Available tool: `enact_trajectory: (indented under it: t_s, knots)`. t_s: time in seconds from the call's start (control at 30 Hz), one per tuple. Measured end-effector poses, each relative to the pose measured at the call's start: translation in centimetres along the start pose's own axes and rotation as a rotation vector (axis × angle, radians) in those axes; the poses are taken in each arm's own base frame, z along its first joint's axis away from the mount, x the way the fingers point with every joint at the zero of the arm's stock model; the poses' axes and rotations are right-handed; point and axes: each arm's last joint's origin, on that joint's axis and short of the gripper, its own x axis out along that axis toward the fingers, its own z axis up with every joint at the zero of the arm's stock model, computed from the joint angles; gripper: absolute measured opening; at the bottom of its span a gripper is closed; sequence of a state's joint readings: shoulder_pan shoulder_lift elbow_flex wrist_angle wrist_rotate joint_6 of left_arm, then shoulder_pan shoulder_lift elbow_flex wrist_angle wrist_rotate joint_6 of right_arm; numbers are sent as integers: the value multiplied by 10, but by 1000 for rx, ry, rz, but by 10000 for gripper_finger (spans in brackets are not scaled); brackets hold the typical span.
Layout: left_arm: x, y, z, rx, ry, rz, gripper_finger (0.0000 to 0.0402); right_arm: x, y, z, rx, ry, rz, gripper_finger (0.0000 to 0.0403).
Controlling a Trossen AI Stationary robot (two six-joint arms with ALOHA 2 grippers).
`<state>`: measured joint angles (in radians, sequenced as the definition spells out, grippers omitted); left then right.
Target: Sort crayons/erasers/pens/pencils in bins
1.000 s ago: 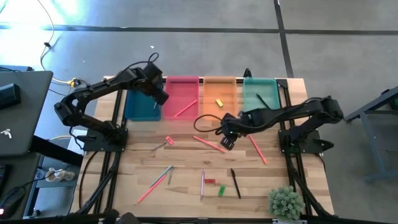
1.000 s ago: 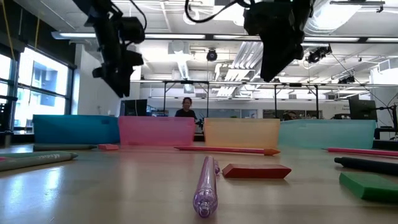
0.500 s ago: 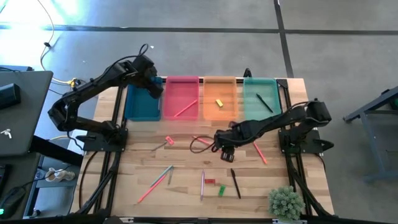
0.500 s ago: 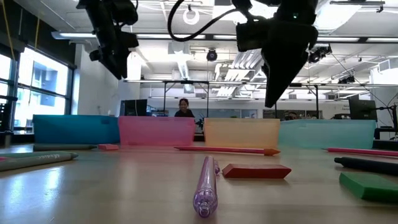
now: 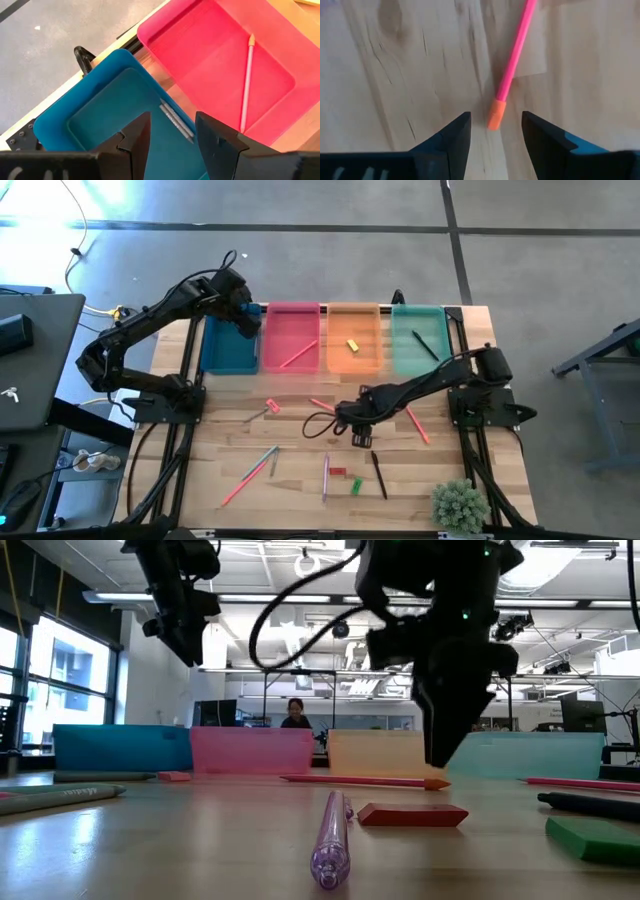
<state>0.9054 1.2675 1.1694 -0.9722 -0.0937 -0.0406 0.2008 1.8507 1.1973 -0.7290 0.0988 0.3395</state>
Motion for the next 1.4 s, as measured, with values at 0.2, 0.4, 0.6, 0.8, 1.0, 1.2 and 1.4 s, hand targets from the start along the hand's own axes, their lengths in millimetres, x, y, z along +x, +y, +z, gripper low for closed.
enact_trajectory:
  t_s: [0.2, 0.4, 0.6, 0.8, 1.0, 1.2, 1.4]
  knots:
    - [0, 0, 0, 0, 0, 0, 143, 21, 1, -1, 30, 54, -12, 169]
    - [0, 0, 0, 0, 1, 0, 143, 24, -2, 1, 80, 68, 6, 163]
    - [0, 0, -1, 2, 14, 0, 143, 25, -9, 4, 101, 75, 28, 95]
    - [0, 0, -7, 7, 75, 2, 143, 27, -18, 6, 109, 90, 56, 22]
    - [0, 0, -9, 9, 94, 3, 143, 28, -23, 7, 80, 101, 90, 10]
    - [0, 0, -9, 9, 94, 3, 143, 22, -24, 7, 52, 92, 120, 5]
    - [0, 0, -9, 9, 94, 2, 143, 7, -28, 11, 42, 26, 164, 3]
